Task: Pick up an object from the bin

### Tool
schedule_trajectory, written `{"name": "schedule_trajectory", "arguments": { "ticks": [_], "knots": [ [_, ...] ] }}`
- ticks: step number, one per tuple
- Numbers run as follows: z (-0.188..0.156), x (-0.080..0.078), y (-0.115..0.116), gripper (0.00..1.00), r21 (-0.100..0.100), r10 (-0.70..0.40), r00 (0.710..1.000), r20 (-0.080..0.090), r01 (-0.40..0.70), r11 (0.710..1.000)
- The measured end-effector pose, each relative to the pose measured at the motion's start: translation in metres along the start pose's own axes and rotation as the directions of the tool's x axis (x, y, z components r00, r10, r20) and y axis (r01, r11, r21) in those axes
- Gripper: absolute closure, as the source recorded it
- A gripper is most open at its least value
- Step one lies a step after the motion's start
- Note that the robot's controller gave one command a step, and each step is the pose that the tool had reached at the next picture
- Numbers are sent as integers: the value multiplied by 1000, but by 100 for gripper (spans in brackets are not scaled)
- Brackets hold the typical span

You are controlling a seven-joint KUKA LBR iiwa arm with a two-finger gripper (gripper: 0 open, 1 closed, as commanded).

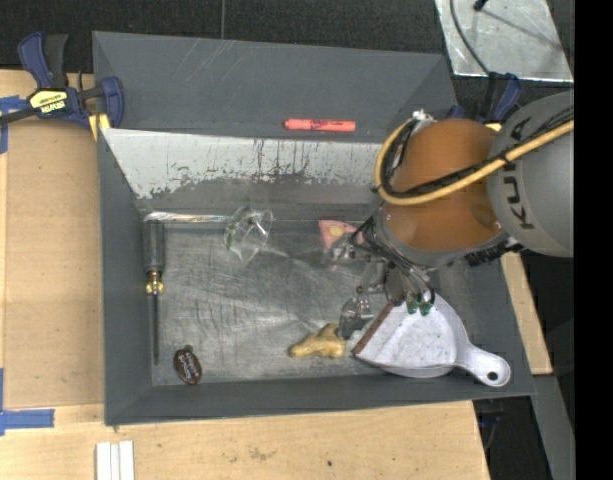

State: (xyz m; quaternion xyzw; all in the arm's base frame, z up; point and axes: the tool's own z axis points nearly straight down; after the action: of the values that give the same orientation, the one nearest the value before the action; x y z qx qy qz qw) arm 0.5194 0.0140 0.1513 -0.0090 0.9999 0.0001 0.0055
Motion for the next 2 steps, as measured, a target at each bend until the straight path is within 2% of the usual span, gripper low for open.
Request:
{"name": "schedule_trajectory", "arguments": {
  "ticks": [1, 2],
  "knots": [
    [71, 9, -23, 100, 0, -231, 973, 0, 231, 973],
    [71, 9, -23, 100, 0, -231, 973, 0, 231, 973]
  ]
}}
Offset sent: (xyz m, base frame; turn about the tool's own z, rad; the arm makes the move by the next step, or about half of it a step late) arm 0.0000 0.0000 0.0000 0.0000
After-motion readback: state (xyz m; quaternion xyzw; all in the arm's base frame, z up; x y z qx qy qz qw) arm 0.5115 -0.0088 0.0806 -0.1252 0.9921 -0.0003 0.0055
